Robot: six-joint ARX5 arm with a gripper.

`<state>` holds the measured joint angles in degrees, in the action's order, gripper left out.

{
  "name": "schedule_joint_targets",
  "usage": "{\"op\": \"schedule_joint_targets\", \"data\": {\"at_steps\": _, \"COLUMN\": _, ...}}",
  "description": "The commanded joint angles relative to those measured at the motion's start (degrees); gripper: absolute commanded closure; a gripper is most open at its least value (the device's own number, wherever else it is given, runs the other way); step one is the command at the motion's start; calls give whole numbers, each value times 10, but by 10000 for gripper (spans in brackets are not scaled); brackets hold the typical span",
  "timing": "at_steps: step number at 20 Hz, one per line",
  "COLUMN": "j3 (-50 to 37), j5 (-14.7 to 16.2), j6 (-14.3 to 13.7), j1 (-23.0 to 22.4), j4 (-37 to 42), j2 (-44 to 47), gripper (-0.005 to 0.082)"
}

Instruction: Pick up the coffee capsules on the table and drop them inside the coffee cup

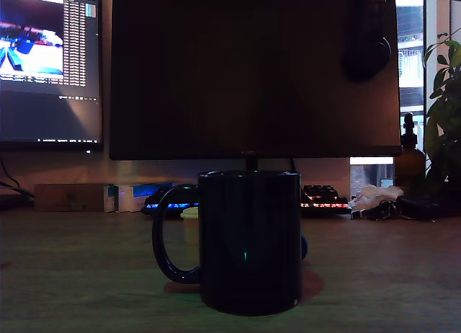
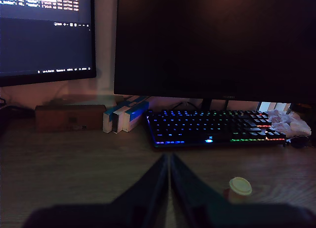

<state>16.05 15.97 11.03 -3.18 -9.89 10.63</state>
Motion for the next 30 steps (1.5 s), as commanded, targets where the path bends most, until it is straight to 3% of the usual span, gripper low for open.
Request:
{"op": "schedule_joint_targets", "data": {"at_steps": 1, "j3": -13, "j5": -21, "j6": -50, "j1": 0, "j4": -98, "j2": -6, "gripper": 789}}
{"op": "schedule_joint_targets", "data": {"at_steps": 10, "j3": -13, "j5": -20, "j6": -49, "j1": 0, "j4": -93, "j2": -6, "gripper": 789}}
{"op": "schedule_joint_targets", "data": {"at_steps": 18, "j3": -13, "j5": 58, "j6": -43, "j1": 0, "j4": 4, "j2": 6, "gripper": 789}}
{"op": "schedule_joint_targets", "data": {"at_steps": 22, "j3": -13, "j5": 108, "j6": -35, "j1": -7, "j4": 60, "j2": 66, "gripper": 789}}
{"op": "schedule_joint_targets", "data": {"at_steps": 27, "j3": -13, "j5": 122, "j6": -40, "j1": -43, "j4": 146, "j2": 178, "gripper": 789}}
{"op": "schedule_joint_targets", "data": {"at_steps": 30, "j3": -13, "j5": 121, "j6": -69, "j1": -79, "j4": 194, "j2": 234, "gripper": 789}}
